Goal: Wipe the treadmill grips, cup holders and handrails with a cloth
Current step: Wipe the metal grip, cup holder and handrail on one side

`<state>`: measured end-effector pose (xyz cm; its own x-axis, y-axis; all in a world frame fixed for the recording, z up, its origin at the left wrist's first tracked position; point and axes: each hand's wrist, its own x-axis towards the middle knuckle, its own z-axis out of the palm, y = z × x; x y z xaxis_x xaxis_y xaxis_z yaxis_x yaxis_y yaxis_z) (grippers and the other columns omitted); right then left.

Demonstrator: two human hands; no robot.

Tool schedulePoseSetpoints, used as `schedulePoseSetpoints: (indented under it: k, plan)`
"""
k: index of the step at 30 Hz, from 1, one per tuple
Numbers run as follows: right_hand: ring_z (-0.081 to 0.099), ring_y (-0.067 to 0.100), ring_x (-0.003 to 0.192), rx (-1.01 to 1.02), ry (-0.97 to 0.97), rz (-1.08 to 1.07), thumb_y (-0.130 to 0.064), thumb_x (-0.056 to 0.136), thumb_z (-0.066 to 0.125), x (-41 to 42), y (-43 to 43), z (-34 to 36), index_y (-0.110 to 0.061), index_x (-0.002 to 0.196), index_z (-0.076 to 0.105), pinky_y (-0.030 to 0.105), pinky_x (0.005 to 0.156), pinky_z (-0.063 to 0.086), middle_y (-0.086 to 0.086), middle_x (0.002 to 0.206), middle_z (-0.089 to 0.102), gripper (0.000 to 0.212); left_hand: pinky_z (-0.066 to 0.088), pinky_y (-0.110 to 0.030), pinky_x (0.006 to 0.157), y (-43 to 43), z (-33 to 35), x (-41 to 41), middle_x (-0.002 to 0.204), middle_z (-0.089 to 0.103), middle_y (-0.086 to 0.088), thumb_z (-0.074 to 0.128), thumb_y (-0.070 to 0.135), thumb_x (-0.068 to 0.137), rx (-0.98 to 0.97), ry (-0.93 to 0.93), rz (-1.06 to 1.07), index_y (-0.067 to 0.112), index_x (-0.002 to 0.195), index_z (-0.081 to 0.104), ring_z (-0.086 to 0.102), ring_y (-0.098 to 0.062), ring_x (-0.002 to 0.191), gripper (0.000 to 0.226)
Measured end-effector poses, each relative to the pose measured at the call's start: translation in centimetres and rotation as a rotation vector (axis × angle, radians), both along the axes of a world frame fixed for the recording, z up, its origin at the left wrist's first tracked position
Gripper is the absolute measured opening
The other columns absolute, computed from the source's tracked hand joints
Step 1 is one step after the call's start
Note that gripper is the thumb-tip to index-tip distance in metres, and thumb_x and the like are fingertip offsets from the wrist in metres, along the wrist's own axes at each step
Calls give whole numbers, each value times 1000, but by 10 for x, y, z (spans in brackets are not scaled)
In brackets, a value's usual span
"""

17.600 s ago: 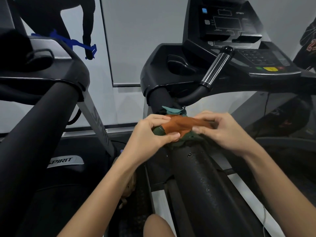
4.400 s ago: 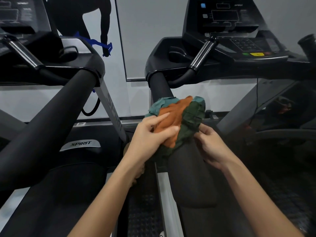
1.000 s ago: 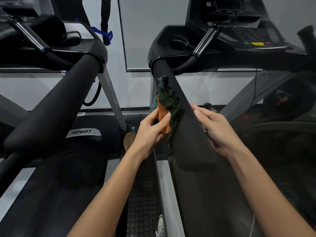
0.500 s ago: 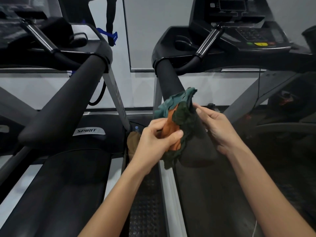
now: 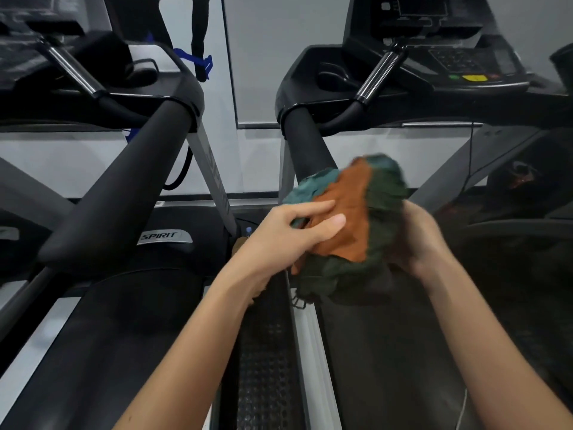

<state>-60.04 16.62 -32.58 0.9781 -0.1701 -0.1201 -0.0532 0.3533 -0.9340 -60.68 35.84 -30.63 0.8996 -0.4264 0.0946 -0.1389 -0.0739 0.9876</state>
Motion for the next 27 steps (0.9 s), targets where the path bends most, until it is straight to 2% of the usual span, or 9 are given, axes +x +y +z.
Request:
schedulePoseSetpoints:
  k: [2,5,7,9,11,13,16,23,27]
  plan:
    - [62,26,105,-69,-54,-142,-31,96,43,-4,-11,11,-17,107,66,41,95,47,5,106,70,29,47,-21,90,1,11,1,111,62,15,72,33,75,130,-60,-43,31,121,60,61,0,98,48]
    - [53,12,117,-332,-224,-180,-37,95,44,-20,-18,24,-31,110,63,39,109,34,-7,125,58,25,48,-23,93,5,16,3,133,49,17,78,23,70,211,-86,-126,32,123,58,57,-2,107,57]
    - [45,0,123,-627,-353,-10,-43,84,60,-36,-16,32,-38,107,65,31,109,34,-13,133,49,24,47,-17,93,9,14,3,140,40,22,80,21,67,251,-119,-183,32,125,56,50,2,116,64]
    - [40,-6,126,-853,-366,295,-52,72,70,-47,-15,38,-42,115,61,26,106,35,-21,137,42,45,44,-14,95,12,11,2,141,36,24,81,22,63,271,-149,-220,33,126,55,42,6,123,68]
    - [33,-10,129,-962,-284,501,-55,65,72,-55,-12,40,-44,125,53,26,110,32,-31,140,31,64,43,-19,99,11,6,1,142,37,21,83,19,61,242,-154,-208,32,124,58,40,7,124,69]
    - [32,-10,129,-967,-234,489,-50,56,72,-54,-7,38,-43,124,53,29,111,32,-35,136,28,71,45,-23,99,7,1,1,139,41,17,84,14,60,185,-164,-132,29,119,62,44,7,120,64]
    - [45,-1,122,-917,-264,347,-47,53,72,-47,-1,38,-36,113,61,32,106,39,-26,128,41,62,43,-29,103,1,-6,8,131,52,11,83,19,60,152,-235,12,26,111,67,48,2,118,53]
    - [62,10,90,-741,-331,92,-16,77,71,0,1,27,-23,100,67,15,81,48,3,108,62,24,45,-19,92,-20,-3,44,117,63,1,79,21,71,144,-353,292,16,105,70,58,-10,109,35]
    - [61,-3,80,-752,-348,4,-14,80,70,5,1,23,-20,97,68,13,77,47,3,99,65,18,44,-25,99,-19,0,44,123,61,1,76,26,75,210,-343,257,18,110,68,55,-8,114,37]
